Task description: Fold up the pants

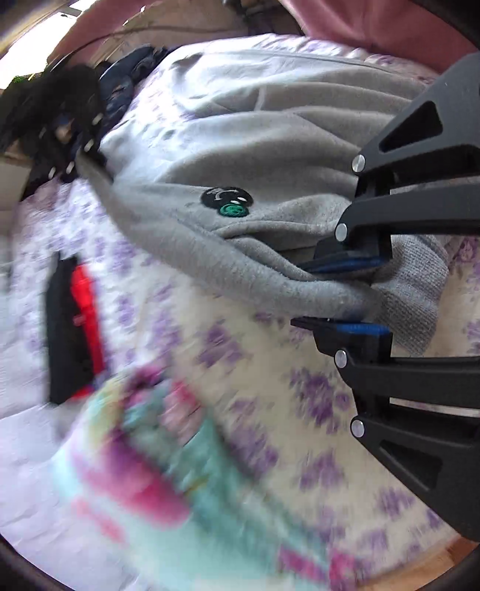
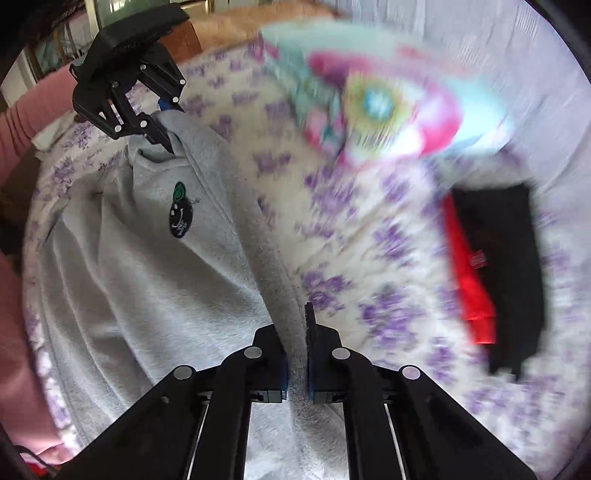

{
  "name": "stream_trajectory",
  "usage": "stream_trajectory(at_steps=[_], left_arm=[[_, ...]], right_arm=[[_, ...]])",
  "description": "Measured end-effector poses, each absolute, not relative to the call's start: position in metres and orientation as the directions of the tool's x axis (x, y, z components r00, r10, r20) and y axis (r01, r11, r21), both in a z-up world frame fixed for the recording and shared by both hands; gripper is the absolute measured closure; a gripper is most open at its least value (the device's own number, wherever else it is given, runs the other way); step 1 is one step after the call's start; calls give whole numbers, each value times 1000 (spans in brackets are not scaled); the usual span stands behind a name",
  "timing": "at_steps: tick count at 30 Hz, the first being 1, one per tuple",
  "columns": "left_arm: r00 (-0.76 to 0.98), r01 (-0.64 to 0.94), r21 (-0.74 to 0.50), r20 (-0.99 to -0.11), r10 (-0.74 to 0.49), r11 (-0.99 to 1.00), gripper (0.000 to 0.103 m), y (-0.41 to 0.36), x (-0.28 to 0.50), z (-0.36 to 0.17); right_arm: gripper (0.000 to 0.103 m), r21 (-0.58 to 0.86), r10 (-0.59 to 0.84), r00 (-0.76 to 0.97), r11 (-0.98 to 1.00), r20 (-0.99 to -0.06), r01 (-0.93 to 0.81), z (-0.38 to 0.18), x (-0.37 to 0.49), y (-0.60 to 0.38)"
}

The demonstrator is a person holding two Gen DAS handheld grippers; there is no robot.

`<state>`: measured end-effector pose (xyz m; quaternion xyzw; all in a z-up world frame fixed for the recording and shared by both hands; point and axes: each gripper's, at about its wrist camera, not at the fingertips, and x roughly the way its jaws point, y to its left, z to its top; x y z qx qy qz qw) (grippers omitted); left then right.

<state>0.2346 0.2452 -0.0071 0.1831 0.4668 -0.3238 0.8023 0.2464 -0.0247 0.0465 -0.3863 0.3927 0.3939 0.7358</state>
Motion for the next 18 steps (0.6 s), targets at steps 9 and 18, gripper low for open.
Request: stream_trajectory(at_steps=[9, 18], left_arm=[[620, 670, 304, -731, -285, 678, 82, 233, 74, 40], [579, 701, 329, -781, -236, 633, 81, 221, -9, -44]], right_arm=[[96, -636, 276, 683, 248, -677, -731, 34, 60, -38], [96, -642, 241, 690, 255, -682, -723, -75, -21, -31]])
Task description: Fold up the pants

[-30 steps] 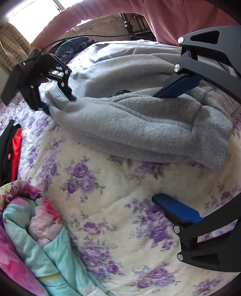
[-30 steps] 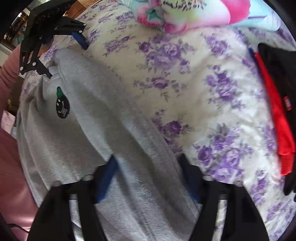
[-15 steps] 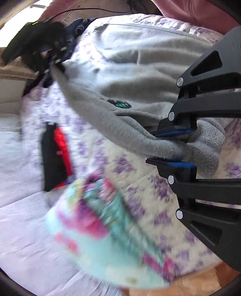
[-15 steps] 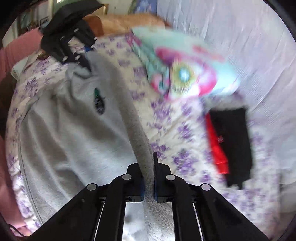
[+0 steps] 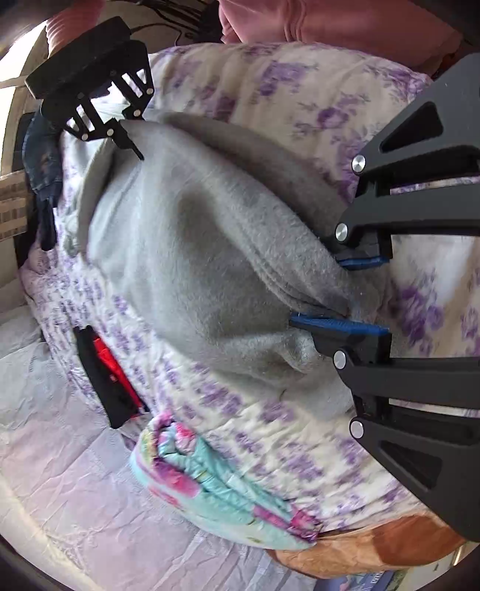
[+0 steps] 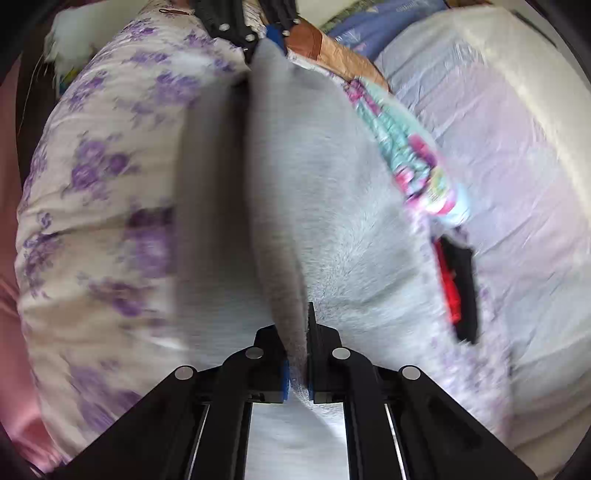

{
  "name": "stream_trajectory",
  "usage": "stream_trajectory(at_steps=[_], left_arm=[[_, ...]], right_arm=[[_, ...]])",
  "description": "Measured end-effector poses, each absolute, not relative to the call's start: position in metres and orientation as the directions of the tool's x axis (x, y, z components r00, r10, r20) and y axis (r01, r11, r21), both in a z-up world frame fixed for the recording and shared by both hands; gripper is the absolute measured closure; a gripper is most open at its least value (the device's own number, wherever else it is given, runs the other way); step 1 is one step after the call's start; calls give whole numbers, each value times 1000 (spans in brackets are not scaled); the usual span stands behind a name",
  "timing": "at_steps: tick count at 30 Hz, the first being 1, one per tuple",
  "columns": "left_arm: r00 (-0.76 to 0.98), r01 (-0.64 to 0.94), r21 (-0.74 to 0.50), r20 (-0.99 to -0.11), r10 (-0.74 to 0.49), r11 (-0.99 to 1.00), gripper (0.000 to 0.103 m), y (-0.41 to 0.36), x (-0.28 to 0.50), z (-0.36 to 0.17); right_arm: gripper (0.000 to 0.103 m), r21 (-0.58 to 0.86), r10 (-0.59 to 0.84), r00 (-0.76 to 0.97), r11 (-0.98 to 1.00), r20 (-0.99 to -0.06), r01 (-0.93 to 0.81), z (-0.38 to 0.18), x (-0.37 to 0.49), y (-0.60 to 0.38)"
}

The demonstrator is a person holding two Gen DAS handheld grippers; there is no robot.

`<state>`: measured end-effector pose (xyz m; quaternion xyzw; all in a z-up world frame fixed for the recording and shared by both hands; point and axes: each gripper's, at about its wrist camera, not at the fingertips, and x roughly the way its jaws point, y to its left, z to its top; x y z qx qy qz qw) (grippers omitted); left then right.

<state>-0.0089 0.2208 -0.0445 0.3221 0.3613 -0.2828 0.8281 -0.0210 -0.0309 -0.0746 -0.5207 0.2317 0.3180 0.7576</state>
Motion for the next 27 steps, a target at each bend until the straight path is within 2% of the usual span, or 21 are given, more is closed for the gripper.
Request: stream_trajectory(at_steps=[6, 9, 10, 13, 14, 16, 17, 18, 19, 21, 23, 25, 27], left_arm=[[653, 627, 372, -731, -200, 685, 80, 225, -27, -43], [655, 617, 386, -735, -176, 686, 79, 223, -24, -60], [665, 611, 412, -730, -157, 676, 79, 219, -25, -71], [731, 553, 532, -679, -67, 641, 74, 205, -36, -82], [737, 542, 555, -674, -41, 630, 71, 201, -40, -82], [736, 539, 584, -677, -1, 607, 62, 196, -50, -75], [734, 541, 586, -679, 2, 603, 41, 196, -57, -67], [733, 544, 582, -680, -5, 605, 7, 196, -62, -59], [746, 541, 574, -665, -34, 615, 4, 197, -71, -45], [770, 539, 551, -629, -107, 637, 5, 194, -83, -20], [780, 538, 472, -594, -199, 698, 5, 183, -83, 9], [739, 573, 298, -592, -323, 764, 5, 163, -68, 28], [652, 635, 110, -608, -453, 765, 5, 139, -49, 31]], right_arm=[[96, -681, 273, 756, 330, -595, -654, -60, -32, -28], [95, -646, 259, 724, 332, -639, -688, -88, -32, -27], [92, -647, 248, 725, 330, -643, -687, -99, -30, -26], [90, -718, 214, 793, 339, -571, -609, -107, -36, -19], [85, -722, 205, 802, 352, -562, -596, -103, -37, -20], [57, -665, 226, 792, 441, -568, -602, -83, -34, -30], [29, -591, 252, 771, 519, -585, -618, -67, -29, -41], [17, -501, 289, 740, 584, -607, -639, -51, -23, -53], [17, -409, 320, 715, 645, -622, -645, -36, -14, -65], [17, -251, 349, 699, 758, -624, -602, -4, 8, -94], [17, -154, 351, 717, 830, -602, -536, 22, 34, -119], [17, -86, 326, 740, 885, -588, -458, 46, 67, -143], [17, -53, 281, 733, 917, -620, -396, 56, 105, -162]])
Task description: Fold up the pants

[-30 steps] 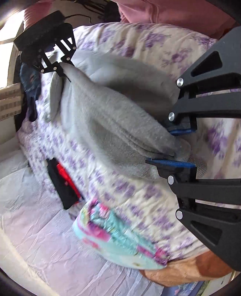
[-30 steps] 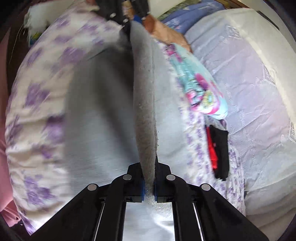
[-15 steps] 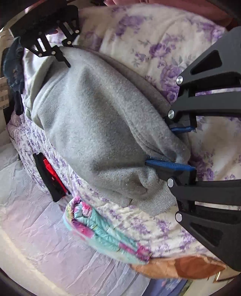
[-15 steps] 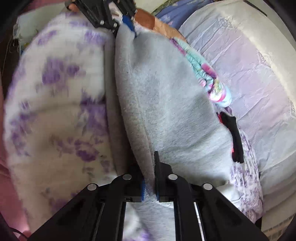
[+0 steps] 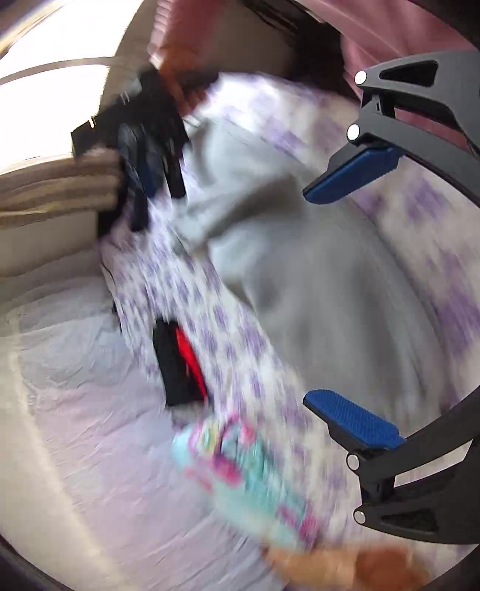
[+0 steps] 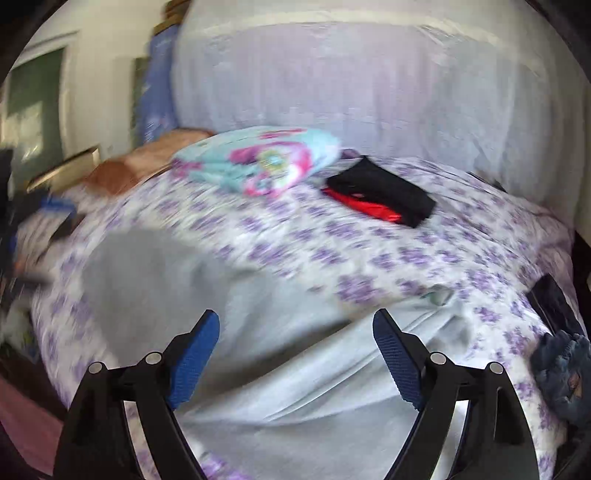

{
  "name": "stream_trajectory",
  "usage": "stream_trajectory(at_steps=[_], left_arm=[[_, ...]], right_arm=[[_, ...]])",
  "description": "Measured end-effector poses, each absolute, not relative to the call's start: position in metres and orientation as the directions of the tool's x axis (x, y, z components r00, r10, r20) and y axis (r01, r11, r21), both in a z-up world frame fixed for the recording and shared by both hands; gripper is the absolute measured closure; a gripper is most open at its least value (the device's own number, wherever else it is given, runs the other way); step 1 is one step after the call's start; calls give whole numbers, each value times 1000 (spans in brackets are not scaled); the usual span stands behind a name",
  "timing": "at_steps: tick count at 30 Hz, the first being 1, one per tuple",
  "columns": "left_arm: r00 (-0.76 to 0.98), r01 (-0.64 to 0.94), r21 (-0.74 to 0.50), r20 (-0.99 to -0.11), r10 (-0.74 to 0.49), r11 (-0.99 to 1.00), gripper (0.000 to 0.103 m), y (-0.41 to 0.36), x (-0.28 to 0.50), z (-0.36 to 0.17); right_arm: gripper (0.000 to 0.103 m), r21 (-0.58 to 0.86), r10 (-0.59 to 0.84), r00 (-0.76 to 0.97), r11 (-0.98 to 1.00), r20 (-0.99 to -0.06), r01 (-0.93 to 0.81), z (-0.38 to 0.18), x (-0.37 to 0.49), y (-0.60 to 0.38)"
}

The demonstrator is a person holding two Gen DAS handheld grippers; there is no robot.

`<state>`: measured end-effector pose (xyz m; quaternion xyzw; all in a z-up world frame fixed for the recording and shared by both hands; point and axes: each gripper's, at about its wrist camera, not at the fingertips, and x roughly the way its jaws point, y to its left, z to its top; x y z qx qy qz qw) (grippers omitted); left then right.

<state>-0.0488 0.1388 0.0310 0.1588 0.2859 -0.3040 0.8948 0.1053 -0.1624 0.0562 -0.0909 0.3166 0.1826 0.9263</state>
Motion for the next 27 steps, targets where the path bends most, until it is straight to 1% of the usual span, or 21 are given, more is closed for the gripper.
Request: stream_trajectory(at_steps=[2, 4, 5, 6, 8, 9, 10, 11, 12, 14, 15, 17, 19, 20, 21, 22, 23, 24, 25, 26, 27], left_arm=[[542, 684, -62, -624, -563, 727, 5, 102, -26, 22], [428, 698, -199, -654, -624, 687, 5, 57, -7, 3], [391, 697, -232, -669, -632, 678, 5, 39, 0, -6], [369, 692, -252, -683, -631, 677, 5, 21, 7, -15], [352, 669, -251, -722, -596, 699, 6, -9, 20, -34], [340, 659, -264, -731, -592, 704, 8, -16, 26, -42], [308, 642, -304, -738, -600, 704, 9, -22, 34, -51], [269, 628, -349, -742, -615, 696, 16, -22, 43, -59], [208, 620, -412, -734, -646, 668, 28, -24, 48, -68], [106, 601, -518, -704, -702, 609, 38, -26, 54, -84], [90, 592, -537, -697, -711, 601, 38, -26, 55, -90], [113, 618, -509, -696, -709, 599, 38, -29, 50, -93], [128, 640, -490, -691, -712, 592, 38, -31, 44, -89], [130, 654, -481, -689, -713, 584, 38, -33, 40, -89], [134, 662, -470, -692, -709, 584, 38, -36, 38, -89], [142, 667, -456, -700, -700, 590, 38, -38, 36, -90], [146, 671, -446, -703, -696, 592, 38, -40, 34, -91], [147, 674, -443, -704, -695, 591, 38, -42, 37, -93], [147, 674, -445, -701, -697, 590, 38, -43, 37, -93], [145, 673, -448, -699, -700, 588, 38, -43, 39, -93], [143, 671, -453, -698, -702, 587, 38, -42, 39, -93]], right_arm=[[17, -26, 188, 692, 958, -697, -287, 57, 146, -184], [17, 49, 143, 607, 984, -782, -169, 46, 192, -207], [20, 67, 120, 559, 991, -821, -114, 35, 208, -217], [24, 86, 93, 516, 996, -852, -38, 23, 225, -227], [26, 105, 75, 443, 994, -893, 44, 2, 237, -235], [26, 111, 74, 399, 991, -914, 70, -9, 252, -235], [26, 107, 70, 361, 991, -930, 83, -18, 262, -232], [26, 91, 55, 332, 991, -942, 94, -24, 271, -228], [26, 56, 23, 294, 993, -956, 104, -35, 282, -223], [26, -13, -37, 223, 994, -974, 111, -53, 297, -216], [26, -41, -63, 187, 992, -980, 120, -64, 301, -213], [26, -84, -100, 152, 990, -983, 113, -78, 304, -209], [26, -123, -132, 167, 990, -977, 66, -85, 300, -202], [28, -131, -138, 179, 990, -974, 53, -85, 296, -200], [40, -142, -148, 189, 989, -971, 45, -84, 292, -200], [47, -147, -152, 200, 988, -968, 39, -81, 287, -203], [61, -141, -145, 207, 989, -968, 35, -79, 283, -206], [71, -121, -123, 218, 992, -968, 25, -74, 277, -211], [77, -98, -98, 222, 995, -970, 11, -71, 270, -215], [86, -89, -88, 226, 996, -970, 7, -68, 265, -220], [89, -72, -72, 251, 997, -965, 11, -58, 256, -224]])
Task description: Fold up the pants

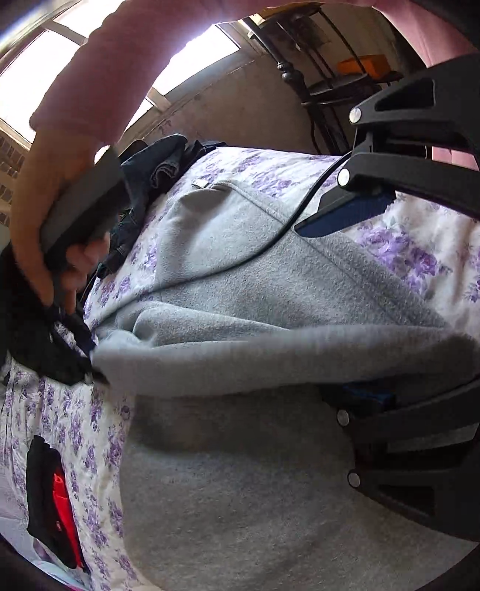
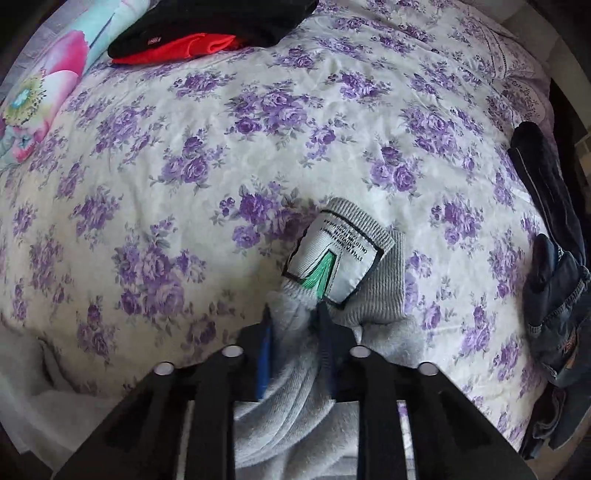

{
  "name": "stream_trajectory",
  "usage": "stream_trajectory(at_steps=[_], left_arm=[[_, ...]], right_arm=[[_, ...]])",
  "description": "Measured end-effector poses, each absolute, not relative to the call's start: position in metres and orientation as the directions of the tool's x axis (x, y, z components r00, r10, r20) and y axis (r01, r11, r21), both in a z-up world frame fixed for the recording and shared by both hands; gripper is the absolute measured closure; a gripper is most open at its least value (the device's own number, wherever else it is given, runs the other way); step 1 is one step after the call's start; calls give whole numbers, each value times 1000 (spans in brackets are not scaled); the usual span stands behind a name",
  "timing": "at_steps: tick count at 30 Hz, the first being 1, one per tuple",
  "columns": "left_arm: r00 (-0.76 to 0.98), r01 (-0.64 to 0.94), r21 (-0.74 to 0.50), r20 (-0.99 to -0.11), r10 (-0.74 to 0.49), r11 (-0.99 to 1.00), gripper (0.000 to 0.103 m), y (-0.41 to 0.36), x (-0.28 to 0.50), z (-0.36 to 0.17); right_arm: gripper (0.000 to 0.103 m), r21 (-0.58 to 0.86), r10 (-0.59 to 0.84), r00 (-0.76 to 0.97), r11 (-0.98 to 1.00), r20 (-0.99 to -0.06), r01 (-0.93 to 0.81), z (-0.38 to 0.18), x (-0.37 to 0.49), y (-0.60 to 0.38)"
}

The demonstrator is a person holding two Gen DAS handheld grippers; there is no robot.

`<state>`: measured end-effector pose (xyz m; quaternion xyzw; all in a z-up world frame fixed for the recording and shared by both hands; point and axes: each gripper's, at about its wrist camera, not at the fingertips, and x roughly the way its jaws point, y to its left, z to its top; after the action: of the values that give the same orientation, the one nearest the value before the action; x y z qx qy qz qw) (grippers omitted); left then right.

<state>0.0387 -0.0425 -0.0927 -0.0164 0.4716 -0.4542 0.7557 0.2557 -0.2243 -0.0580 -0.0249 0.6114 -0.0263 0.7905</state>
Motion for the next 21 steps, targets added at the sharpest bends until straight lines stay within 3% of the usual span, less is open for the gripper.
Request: stream_trajectory(at_steps=[5, 10, 15, 17, 19, 21], left_arm=[[174, 686, -422, -696, -697, 593, 39, -35, 36, -87], [193, 746, -367, -681, -707, 556, 39, -40, 23, -72], [125, 805, -390, -624, -771, 447, 39, -37, 4, -54], [120, 826, -370, -622, -774, 425, 39, -41, -4, -53], [123, 834, -341, -653, -748, 435, 39, -50, -7, -60], [105, 832, -330, -696, -711, 446, 39, -58, -7, -74]], right_arm=[[90, 175, 142, 472, 984, -870, 27, 16, 193, -261], [90, 489, 353, 698, 873, -623, -5, 51, 84, -336], [90, 727, 403, 835, 687, -375, -6, -20, -32, -405], [86, 761, 389, 837, 647, -386, 50, -69, -49, -422], [80, 779, 356, 814, 601, -459, 177, -117, -61, -434], [76, 830, 403, 821, 538, -405, 146, -138, -70, -438]])
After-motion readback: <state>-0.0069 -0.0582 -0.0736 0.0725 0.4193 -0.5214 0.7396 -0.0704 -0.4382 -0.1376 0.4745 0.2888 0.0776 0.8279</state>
